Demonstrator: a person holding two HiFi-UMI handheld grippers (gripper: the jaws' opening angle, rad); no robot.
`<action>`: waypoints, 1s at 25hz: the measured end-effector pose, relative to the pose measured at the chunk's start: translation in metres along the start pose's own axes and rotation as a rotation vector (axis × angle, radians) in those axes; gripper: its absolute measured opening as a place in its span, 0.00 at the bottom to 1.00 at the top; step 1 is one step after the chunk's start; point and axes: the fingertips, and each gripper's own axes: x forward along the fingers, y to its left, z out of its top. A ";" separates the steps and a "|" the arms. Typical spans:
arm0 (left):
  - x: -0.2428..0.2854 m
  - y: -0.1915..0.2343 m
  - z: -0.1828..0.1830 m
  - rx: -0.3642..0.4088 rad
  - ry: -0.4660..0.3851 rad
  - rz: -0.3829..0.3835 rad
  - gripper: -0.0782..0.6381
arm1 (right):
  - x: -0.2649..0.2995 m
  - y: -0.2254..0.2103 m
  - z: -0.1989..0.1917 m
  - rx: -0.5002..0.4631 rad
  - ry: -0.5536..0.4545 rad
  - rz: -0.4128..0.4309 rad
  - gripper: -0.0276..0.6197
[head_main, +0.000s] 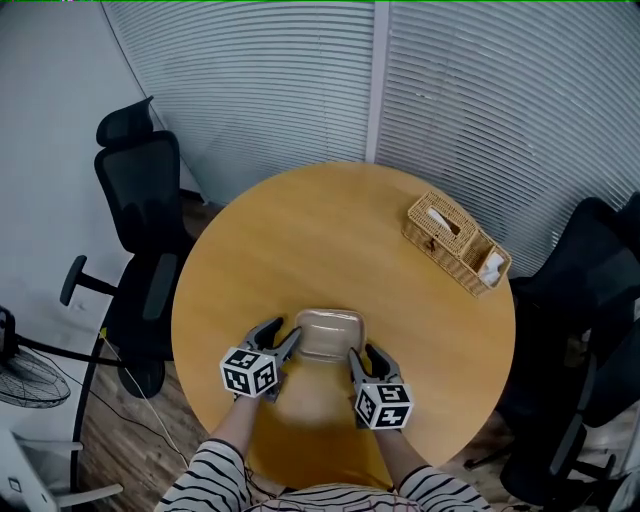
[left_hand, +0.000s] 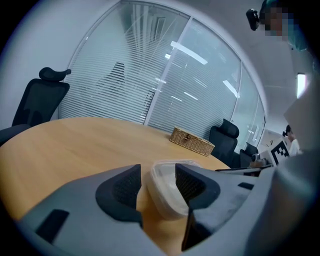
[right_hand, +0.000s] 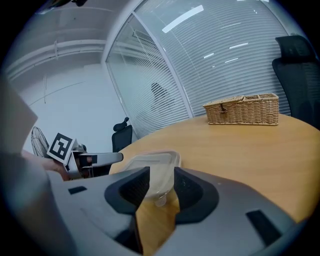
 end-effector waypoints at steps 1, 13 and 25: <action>0.003 0.000 0.000 -0.007 0.007 -0.002 0.39 | 0.001 -0.001 -0.001 0.000 0.003 0.000 0.29; 0.019 -0.008 -0.007 -0.052 0.071 -0.029 0.39 | 0.005 -0.002 -0.001 0.011 0.002 -0.001 0.27; 0.009 -0.014 0.000 -0.102 0.021 -0.031 0.39 | 0.000 0.000 0.004 0.093 -0.023 0.006 0.26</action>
